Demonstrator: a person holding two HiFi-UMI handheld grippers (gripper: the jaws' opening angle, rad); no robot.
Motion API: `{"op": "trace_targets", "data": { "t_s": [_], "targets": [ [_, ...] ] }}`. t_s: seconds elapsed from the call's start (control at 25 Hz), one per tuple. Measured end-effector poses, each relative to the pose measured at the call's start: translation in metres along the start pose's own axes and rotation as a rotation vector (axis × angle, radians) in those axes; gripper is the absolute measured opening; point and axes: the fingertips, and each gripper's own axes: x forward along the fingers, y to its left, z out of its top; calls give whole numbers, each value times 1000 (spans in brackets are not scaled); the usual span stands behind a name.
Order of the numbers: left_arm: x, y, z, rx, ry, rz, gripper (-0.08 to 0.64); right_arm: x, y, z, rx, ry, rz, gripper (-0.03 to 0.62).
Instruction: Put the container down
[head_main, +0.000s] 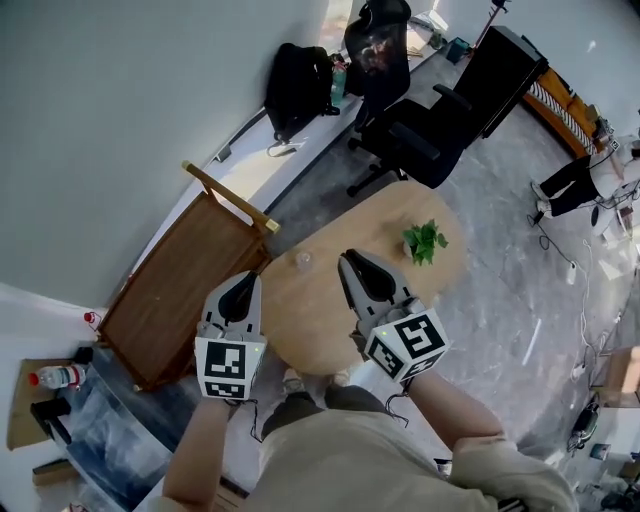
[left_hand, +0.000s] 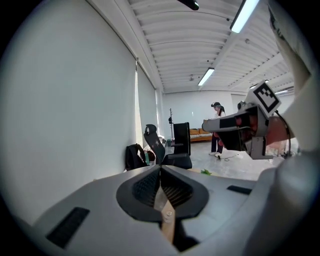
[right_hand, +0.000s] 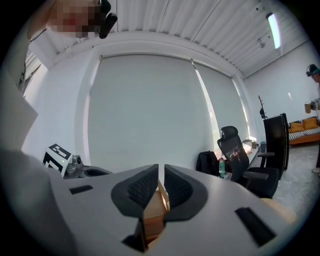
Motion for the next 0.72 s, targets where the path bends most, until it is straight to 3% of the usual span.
{"op": "trace_targets", "data": {
  "t_s": [0.2,0.4,0.64,0.72],
  "targets": [
    [-39,0,27,-5,-50,20,8,-31,22,35,-41,-29,20,17],
    [-67,-4,42,-28,-70,19,8,-55,47,65,-179,-25,42,15],
    [-94,-6,68,63,-107,61,8,-78,65,88,-199,-48,69,6],
    [-101,-10,77,54,-127,57,8,-83,69,90,-224,-47,65,2]
  ]
}}
